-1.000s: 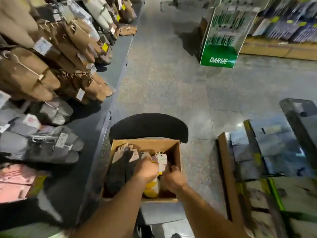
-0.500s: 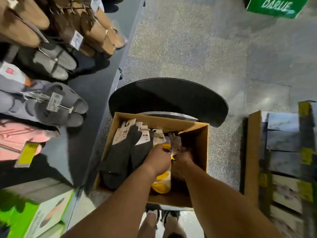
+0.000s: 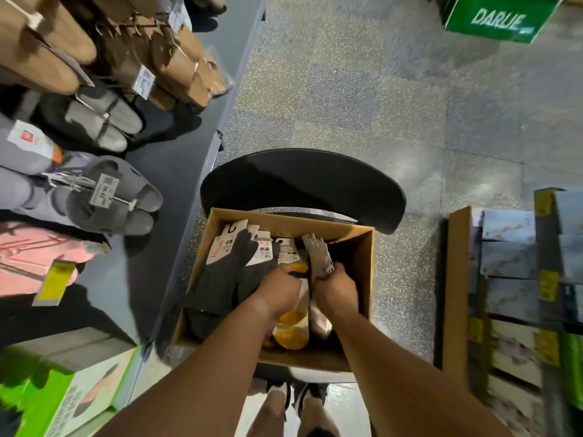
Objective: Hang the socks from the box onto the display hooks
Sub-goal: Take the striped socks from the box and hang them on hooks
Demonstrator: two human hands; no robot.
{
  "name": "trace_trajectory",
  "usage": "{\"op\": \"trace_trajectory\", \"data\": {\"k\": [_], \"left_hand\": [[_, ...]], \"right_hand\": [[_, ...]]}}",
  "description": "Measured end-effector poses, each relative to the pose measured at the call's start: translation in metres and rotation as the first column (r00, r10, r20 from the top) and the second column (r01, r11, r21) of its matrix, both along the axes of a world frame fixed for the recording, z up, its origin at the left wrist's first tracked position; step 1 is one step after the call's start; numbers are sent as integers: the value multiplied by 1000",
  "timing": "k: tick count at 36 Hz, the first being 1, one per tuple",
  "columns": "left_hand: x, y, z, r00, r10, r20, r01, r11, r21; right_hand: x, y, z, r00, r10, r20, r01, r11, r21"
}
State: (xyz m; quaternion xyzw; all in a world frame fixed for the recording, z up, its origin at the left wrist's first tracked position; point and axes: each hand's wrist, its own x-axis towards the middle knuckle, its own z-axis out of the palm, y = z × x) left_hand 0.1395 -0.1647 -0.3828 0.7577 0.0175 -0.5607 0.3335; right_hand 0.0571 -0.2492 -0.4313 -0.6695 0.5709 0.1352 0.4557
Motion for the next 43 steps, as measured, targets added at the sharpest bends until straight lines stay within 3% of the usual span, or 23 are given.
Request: {"op": "trace_trajectory", "data": {"k": [3,6,9,12,16,22,24,26,28,29,31,34,37,43], "left_hand": [[0,3,20,990,129,-60,-131,991,-24],[0,3,32,966,219,-136,-234,967,-106],[3,-2,46,955,243,-169,-273,944,-187],[3,-6,49,926,247,-285,-324,908,-266],[1,-5,53,923,212,-320,-316,895,-317],[-3,6,44,976,144,-162,-194,912,-361],[5,15,38,967,205,-152,-247,905,-346],[13,25,36,958,254,-133,-284,902,-326],[19,35,32,951,285,-120,-309,890,-336],[21,38,31,945,306,-114,-326,880,-346],[25,42,27,929,360,-89,-367,858,-360],[29,45,24,914,399,-67,-394,839,-377],[33,47,24,916,401,-31,-381,841,-384],[41,52,22,909,416,-3,-385,839,-383]], "right_hand": [[-7,-6,33,994,106,0,-106,990,-97],[-12,-19,66,990,71,121,-61,995,-80],[-14,-35,90,925,-163,344,100,976,193],[-12,-41,106,768,-433,472,151,838,524],[-9,-37,115,719,-560,411,166,713,682],[4,-17,112,665,-590,457,137,698,703],[6,-14,112,586,-688,428,131,601,788],[5,-11,94,528,-785,325,291,526,799],[3,-2,70,645,-732,217,517,628,582],[0,3,57,773,-616,153,505,742,440],[-8,20,35,959,-283,26,259,908,331],[-14,44,10,997,-72,-24,76,914,399],[-10,56,5,998,54,8,-54,953,297],[-8,53,3,999,31,-36,-24,982,189]]}}
